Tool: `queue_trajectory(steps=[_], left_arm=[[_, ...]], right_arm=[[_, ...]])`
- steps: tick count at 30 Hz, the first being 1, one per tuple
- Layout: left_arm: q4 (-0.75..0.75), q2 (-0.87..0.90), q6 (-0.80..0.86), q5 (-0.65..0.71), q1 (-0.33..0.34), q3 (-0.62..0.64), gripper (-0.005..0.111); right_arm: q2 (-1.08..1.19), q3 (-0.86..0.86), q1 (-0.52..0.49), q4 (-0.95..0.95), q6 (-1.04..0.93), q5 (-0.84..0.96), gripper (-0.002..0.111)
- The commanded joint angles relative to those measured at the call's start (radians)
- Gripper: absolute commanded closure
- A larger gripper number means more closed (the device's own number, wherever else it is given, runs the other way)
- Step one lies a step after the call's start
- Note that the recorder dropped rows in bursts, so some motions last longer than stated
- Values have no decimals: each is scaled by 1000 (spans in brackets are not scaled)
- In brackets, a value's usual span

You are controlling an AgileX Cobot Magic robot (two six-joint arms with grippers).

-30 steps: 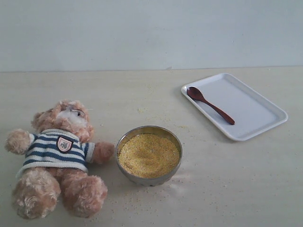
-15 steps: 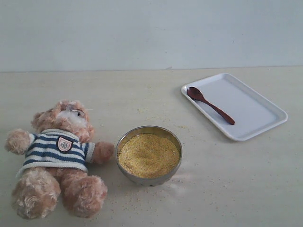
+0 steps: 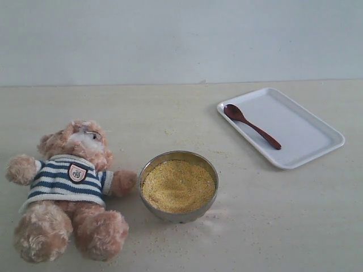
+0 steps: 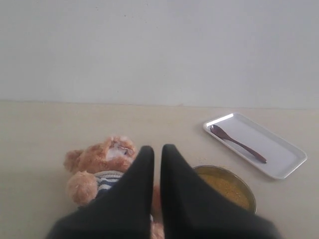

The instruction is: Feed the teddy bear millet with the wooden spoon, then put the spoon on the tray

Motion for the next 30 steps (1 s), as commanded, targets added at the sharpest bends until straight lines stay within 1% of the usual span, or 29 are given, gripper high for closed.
queue_trajectory(steps=[1,14,17,20,25,30], left_arm=[[-5,-7,-20,9,-6,-5,102],[-1,-7,-20,9,-6,-5,102],[12,-7,-20,-22,-3,15,102],[18,-7,-18,-101,8,88,102],[18,-7,-18,-283,17,261,102],[18,-7,-16,-474,17,381,102]], right_arm=[[-4,0,-1,0,1,-6,108],[-4,0,-1,-1,1,-6,108],[-4,0,-1,-1,1,-6,108],[-4,0,-1,-1,3,-6,108],[-4,0,-1,-1,3,-6,108],[-4,0,-1,-1,3,-6,108]])
